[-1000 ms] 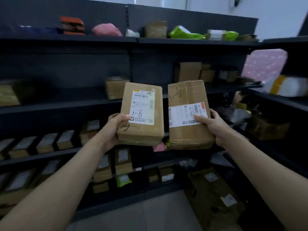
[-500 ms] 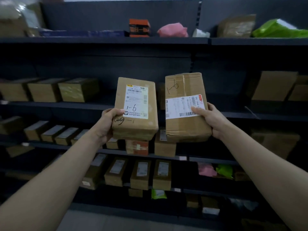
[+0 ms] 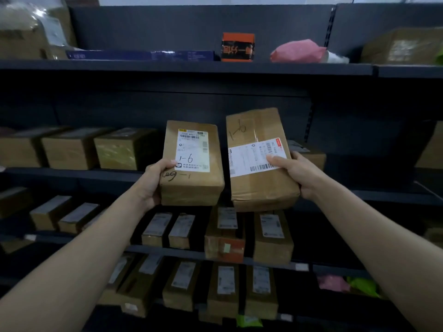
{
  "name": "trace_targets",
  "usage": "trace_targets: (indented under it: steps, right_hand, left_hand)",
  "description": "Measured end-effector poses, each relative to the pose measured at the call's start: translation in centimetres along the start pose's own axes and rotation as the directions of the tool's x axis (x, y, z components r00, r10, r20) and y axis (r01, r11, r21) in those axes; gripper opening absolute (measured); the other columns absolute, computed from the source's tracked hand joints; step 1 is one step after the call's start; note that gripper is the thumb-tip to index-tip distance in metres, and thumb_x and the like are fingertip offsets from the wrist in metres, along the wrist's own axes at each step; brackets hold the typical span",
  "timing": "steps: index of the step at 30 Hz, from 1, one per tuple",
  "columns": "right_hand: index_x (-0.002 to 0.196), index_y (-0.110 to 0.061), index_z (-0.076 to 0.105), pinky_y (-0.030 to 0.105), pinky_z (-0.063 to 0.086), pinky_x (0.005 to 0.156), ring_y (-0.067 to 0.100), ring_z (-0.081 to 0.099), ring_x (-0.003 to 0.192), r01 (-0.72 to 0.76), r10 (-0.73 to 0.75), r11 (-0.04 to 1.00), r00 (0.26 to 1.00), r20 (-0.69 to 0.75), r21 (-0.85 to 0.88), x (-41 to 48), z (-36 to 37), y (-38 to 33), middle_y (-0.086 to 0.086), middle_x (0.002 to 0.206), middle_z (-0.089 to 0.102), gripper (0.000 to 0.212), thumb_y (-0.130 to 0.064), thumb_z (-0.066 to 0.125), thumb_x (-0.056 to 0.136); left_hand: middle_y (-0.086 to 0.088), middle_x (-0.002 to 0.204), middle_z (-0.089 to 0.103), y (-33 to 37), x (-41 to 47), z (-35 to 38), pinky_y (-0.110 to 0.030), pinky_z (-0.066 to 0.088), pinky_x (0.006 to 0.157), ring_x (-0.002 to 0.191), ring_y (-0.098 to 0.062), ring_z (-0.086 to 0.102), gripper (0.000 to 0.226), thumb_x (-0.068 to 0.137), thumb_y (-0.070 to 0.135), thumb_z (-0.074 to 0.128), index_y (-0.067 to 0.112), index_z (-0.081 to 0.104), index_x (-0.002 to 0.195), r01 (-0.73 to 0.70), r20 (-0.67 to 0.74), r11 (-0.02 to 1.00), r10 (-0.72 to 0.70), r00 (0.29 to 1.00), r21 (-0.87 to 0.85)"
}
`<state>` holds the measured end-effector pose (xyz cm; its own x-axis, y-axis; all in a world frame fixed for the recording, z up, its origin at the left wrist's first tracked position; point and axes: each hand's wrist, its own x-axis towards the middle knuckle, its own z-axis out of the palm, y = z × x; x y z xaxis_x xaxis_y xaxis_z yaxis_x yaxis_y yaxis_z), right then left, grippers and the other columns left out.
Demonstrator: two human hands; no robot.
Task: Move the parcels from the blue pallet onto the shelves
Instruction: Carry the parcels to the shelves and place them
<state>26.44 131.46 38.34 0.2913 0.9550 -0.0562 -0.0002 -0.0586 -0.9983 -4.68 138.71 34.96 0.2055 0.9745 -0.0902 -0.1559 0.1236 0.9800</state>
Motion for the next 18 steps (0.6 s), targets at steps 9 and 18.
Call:
trace_targets:
  steps: [9,18]
  right_hand:
    - [0.126,-0.013,0.056,0.039,0.059,0.058,0.026,0.074,0.08,-0.172,0.176,0.979,0.984,-0.034,0.105,6.6,6.3,-0.2,0.01,0.092,0.076,0.064,-0.032,0.082,0.071]
    - [0.106,-0.015,0.068,0.053,0.047,0.095,0.031,0.069,0.096,-0.28,0.279,0.96,0.959,-0.057,-0.01,11.0,8.3,-1.8,0.012,0.099,0.074,0.043,-0.045,0.077,0.075]
  left_hand:
    - [-0.004,0.079,0.075,2.9,8.8,-5.6,-0.033,0.054,0.048,0.059,-0.019,0.071,0.028,0.071,0.048,0.065,0.023,0.075,0.079,0.141,0.026,0.989,-0.143,0.989,0.053]
    - [-0.009,0.086,0.075,4.1,14.2,-6.2,-0.041,0.055,0.065,0.079,-0.028,0.071,0.041,0.065,0.05,0.068,0.019,0.072,0.092,0.273,0.006,0.962,-0.273,0.962,0.033]
